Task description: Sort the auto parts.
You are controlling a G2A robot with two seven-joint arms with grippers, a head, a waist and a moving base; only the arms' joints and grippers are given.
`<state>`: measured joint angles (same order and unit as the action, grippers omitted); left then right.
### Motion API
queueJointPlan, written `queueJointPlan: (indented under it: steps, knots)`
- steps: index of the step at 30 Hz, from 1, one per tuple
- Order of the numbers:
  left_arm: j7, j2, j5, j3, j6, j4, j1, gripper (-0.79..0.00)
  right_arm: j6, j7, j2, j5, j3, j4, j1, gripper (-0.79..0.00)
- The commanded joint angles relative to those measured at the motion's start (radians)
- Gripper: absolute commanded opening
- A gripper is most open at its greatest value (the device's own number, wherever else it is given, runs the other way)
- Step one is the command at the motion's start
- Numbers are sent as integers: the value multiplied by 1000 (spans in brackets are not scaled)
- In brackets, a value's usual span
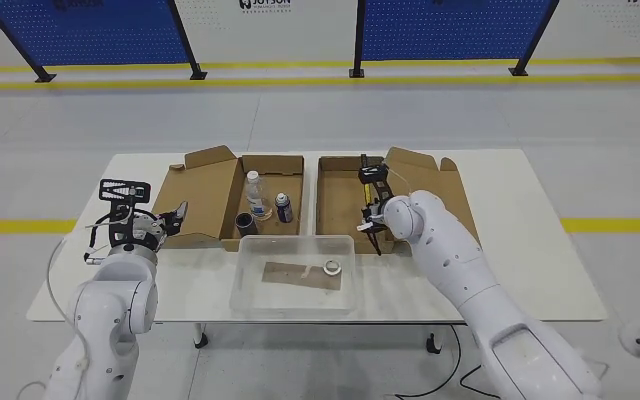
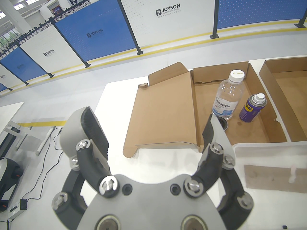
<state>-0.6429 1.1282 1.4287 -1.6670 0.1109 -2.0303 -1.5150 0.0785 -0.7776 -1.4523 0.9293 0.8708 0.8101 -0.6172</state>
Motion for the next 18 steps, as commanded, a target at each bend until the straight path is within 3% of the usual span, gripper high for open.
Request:
queueJointPlan:
  steps: [1, 8, 12, 18]
  knots:
    - [0, 0, 0, 0, 0, 0, 0, 0, -2, 0, -2, 0, 0, -10, 3, -631]
    - [0, 0, 0, 0, 0, 0, 0, 0, -28, -9, -7, 16, -6, -29, 9, -606]
    - [0, 0, 0, 0, 0, 0, 0, 0, -30, -4, -7, 30, -3, -27, 9, -539]
    - [0, 0, 0, 0, 0, 0, 0, 0, -38, -11, -1, 43, 15, -7, 2, -499]
